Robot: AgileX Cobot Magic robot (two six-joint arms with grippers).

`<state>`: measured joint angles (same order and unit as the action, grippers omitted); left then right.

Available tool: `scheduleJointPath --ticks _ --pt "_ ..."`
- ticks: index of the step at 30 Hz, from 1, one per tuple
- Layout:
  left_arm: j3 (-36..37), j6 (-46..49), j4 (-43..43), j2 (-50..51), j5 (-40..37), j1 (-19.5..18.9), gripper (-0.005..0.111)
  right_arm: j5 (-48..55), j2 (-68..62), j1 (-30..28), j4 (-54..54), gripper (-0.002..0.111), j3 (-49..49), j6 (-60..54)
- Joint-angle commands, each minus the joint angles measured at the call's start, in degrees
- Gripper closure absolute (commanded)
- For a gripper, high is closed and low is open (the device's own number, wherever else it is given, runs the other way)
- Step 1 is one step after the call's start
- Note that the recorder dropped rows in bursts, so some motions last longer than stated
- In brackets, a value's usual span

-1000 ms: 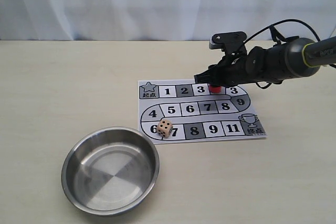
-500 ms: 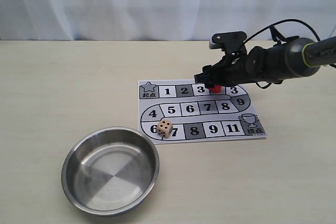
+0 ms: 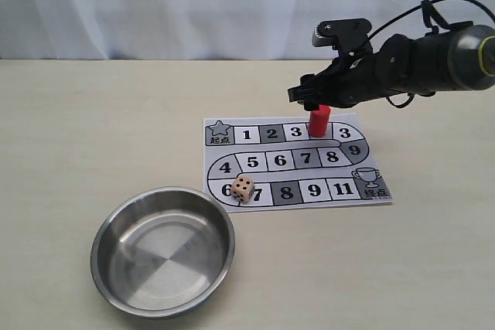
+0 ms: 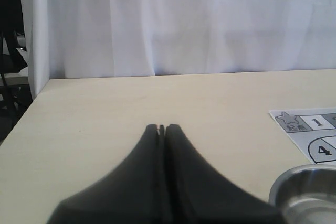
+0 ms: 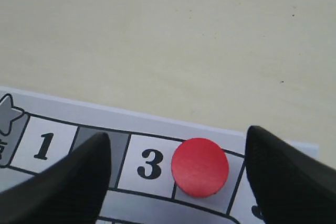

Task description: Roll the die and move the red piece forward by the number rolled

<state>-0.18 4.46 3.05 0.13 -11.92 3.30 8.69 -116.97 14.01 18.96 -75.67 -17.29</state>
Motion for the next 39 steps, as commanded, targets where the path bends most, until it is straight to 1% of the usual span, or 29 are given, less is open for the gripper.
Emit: scheduleJointPath --ticks 1,3,4,6,9,10,11,12,13,15,16,22,32,35,39 --pt "0.2 0.0 0.1 -0.1 0.6 0.1 0.107 4.0 2.3 0.0 -0.2 0.041 0.0 0.2" --pt "0.2 0.0 0.1 -0.1 0.6 0.1 0.107 6.2 2.9 0.0 -0.2 0.044 0.0 0.2" --pt "0.2 0.0 0.1 -0.1 0.6 0.1 0.107 7.5 3.1 0.0 -0.2 0.049 0.0 0.2" --pt "0.2 0.0 0.1 -0.1 0.6 0.1 0.107 10.2 3.6 0.0 -0.2 0.060 0.0 0.2" --pt "0.2 0.0 0.1 -0.1 0.6 0.1 0.107 14.4 4.1 0.0 -0.6 0.080 0.0 0.2" --pt "0.2 0.0 0.1 -0.1 0.6 0.1 0.107 15.4 4.4 0.0 -0.8 0.086 0.0 0.2" --pt "0.2 0.0 0.1 -0.1 0.6 0.1 0.107 17.4 4.6 0.0 -2.7 0.097 0.0 0.2" --pt "0.2 0.0 0.1 -0.1 0.6 0.1 0.107 18.4 4.8 0.0 -3.6 0.102 0.0 0.4" --pt "0.2 0.0 0.1 -0.1 0.6 0.1 0.107 20.7 4.9 0.0 -5.6 0.104 0.0 3.0" --pt "0.2 0.0 0.1 -0.1 0.6 0.1 0.107 22.7 4.9 0.0 -8.1 0.104 0.0 8.3" --pt "0.2 0.0 0.1 -0.1 0.6 0.1 0.107 23.1 4.9 0.0 -8.2 0.104 0.0 8.7" --pt "0.2 0.0 0.1 -0.1 0.6 0.1 0.107 27.3 4.9 -0.6 -7.9 0.104 0.0 9.2" --pt "0.2 0.0 0.1 -0.1 0.6 0.1 0.107 34.1 4.9 -7.9 -8.5 0.104 0.0 10.8" --pt "0.2 0.0 0.1 -0.1 0.6 0.1 0.107 36.3 5.4 -8.1 -12.6 0.104 0.0 10.8" --pt "0.2 0.0 0.1 -0.1 0.6 0.1 0.107 39.6 6.6 -8.1 -13.5 0.104 0.0 10.8"
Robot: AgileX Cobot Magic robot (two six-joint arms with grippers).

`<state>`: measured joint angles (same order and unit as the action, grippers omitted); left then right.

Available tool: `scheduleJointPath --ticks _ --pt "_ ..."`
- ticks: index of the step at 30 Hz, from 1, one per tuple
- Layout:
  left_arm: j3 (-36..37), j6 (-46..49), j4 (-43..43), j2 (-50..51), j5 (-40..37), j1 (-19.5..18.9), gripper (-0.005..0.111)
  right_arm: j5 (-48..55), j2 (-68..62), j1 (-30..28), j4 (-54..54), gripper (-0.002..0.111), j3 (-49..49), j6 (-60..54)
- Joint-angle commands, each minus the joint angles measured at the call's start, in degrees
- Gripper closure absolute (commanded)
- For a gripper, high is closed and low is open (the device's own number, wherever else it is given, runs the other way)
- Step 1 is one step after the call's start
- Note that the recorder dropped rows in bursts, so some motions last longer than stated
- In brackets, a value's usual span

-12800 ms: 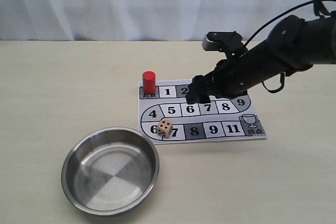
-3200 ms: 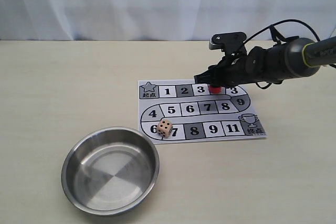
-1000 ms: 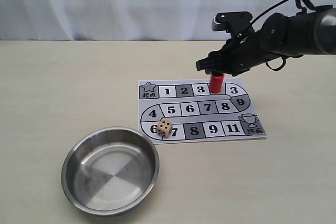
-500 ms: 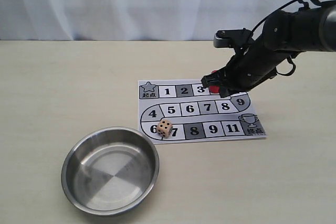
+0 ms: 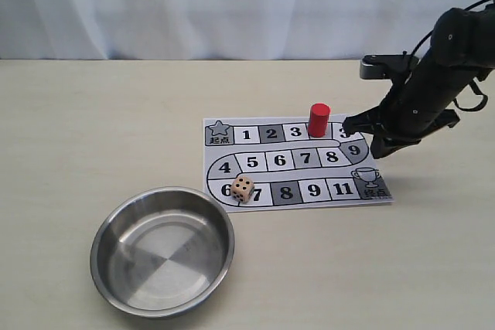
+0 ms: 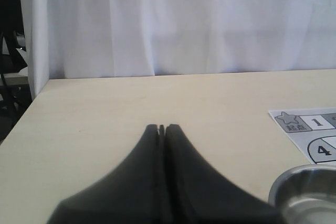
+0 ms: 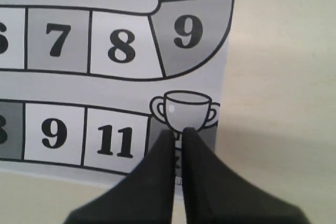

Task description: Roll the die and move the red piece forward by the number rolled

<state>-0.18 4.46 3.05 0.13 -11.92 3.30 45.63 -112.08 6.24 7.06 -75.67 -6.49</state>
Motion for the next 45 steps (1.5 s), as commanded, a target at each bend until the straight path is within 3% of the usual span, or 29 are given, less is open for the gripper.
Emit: scheduleJointPath --ticks 1,12,18,26,38,45 --pt "0.2 0.0 0.1 -0.1 0.6 0.1 0.107 3.5 1.9 -0.3 -1.7 0.104 0.0 0.2" --pt "0.2 0.0 0.1 -0.1 0.6 0.1 0.107 7.6 5.6 -0.8 -2.6 0.104 0.1 0.3" --pt "0.2 0.0 0.1 -0.1 0.6 0.1 0.107 9.0 6.3 -5.5 -1.7 0.104 0.5 -0.6" --pt "0.2 0.0 0.1 -0.1 0.6 0.1 0.107 4.7 11.1 -7.4 -2.2 0.104 6.3 -3.6" --pt "0.2 0.0 0.1 -0.1 0.6 0.1 0.107 2.3 26.7 -7.4 -2.2 0.104 16.4 -6.8" --pt "0.2 0.0 0.1 -0.1 0.6 0.1 0.107 2.4 40.3 -7.4 -2.0 0.104 22.6 -2.4"
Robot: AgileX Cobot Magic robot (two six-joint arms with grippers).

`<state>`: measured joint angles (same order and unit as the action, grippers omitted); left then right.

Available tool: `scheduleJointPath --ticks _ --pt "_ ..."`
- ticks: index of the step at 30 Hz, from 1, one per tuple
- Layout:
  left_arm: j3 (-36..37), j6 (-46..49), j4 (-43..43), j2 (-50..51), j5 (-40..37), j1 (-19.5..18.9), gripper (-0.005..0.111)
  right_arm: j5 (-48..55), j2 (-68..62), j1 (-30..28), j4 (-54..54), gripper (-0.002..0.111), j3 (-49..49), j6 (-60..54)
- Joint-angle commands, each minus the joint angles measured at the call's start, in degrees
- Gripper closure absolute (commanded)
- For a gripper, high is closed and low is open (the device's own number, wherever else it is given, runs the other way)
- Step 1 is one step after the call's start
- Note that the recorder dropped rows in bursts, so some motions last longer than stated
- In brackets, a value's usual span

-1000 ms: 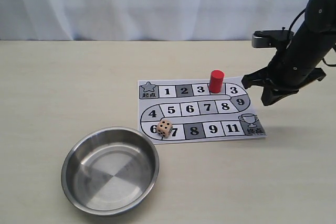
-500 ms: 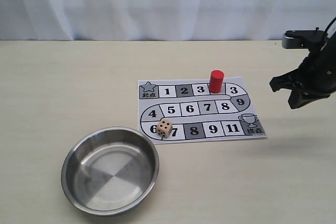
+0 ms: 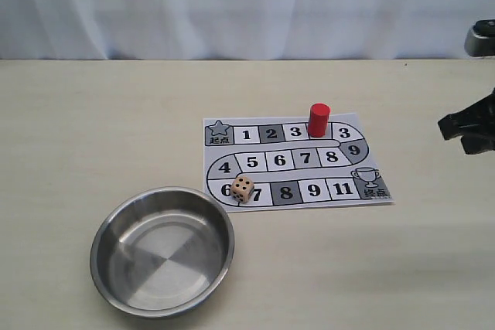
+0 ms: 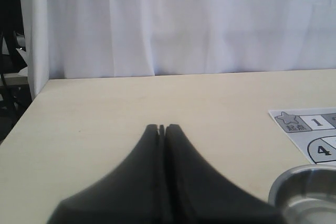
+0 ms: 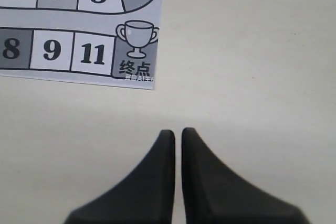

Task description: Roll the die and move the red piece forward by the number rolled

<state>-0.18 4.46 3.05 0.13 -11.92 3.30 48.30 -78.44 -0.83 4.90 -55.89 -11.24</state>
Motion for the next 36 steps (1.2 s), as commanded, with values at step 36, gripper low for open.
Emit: scheduleJointPath --ticks 36 --pt "0.2 0.0 0.1 -0.1 0.7 0.1 0.107 -11.5 78.4 -0.4 0.2 0.104 16.3 5.2"
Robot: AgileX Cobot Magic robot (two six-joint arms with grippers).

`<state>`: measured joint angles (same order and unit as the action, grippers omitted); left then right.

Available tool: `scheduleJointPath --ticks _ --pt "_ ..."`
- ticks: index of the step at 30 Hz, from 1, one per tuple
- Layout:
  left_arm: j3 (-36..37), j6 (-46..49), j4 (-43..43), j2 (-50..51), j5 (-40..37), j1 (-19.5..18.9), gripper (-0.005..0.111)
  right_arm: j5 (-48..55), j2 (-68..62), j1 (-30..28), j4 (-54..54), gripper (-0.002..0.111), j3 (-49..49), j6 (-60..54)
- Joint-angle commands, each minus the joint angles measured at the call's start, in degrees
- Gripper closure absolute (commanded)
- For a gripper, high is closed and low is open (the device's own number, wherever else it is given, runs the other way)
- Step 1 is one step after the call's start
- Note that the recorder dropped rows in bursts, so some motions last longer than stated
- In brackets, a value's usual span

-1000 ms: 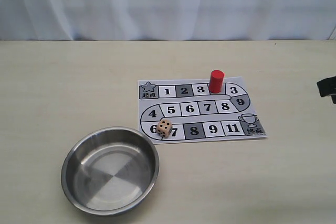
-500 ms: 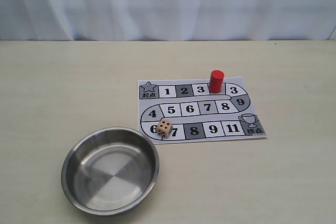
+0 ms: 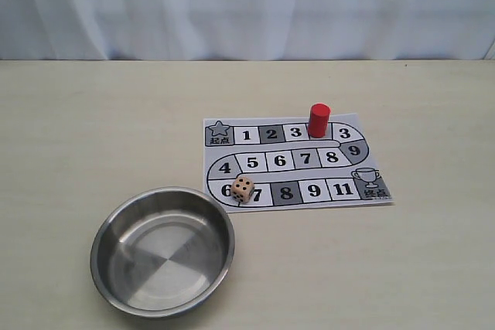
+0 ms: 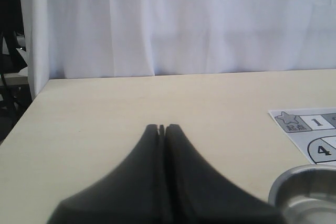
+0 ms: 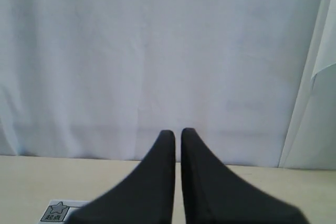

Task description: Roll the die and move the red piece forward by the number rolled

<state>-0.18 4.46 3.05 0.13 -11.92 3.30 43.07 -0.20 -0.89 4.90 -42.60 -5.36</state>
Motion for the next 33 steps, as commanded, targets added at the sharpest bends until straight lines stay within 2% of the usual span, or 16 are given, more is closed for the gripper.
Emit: scheduleJointPath --ticks 1,9,11,18,25,26,27,33 --pt "0.2 0.0 0.1 -0.1 0.7 0.1 0.107 -9.2 0.2 -0.3 0.2 0.104 4.6 -0.8" --pt "0.2 0.0 0.1 -0.1 0.7 0.1 0.107 -27.5 0.2 -0.3 0.6 0.104 20.3 -1.0" --pt "0.2 0.0 0.1 -0.1 0.7 0.1 0.107 -29.5 0.2 -0.3 0.6 0.104 23.6 -1.0" --pt "0.2 0.0 0.1 -0.1 0.7 0.1 0.107 -30.7 0.2 -0.3 -1.4 0.104 32.6 -2.0" --pt "0.2 0.0 0.1 -0.1 0.7 0.1 0.107 -38.5 0.2 -0.3 -4.3 0.104 42.6 -1.9" --pt "0.2 0.0 0.1 -0.1 0.7 0.1 0.107 -38.9 0.2 -0.3 -4.3 0.104 42.6 -1.9" --pt "0.2 0.0 0.1 -0.1 0.7 0.1 0.107 -35.0 0.2 -0.3 -4.3 0.104 42.6 -1.9" --pt "0.2 0.0 0.1 -0.1 0.7 0.1 0.107 -33.3 0.2 -0.3 -4.1 0.104 42.6 -1.2"
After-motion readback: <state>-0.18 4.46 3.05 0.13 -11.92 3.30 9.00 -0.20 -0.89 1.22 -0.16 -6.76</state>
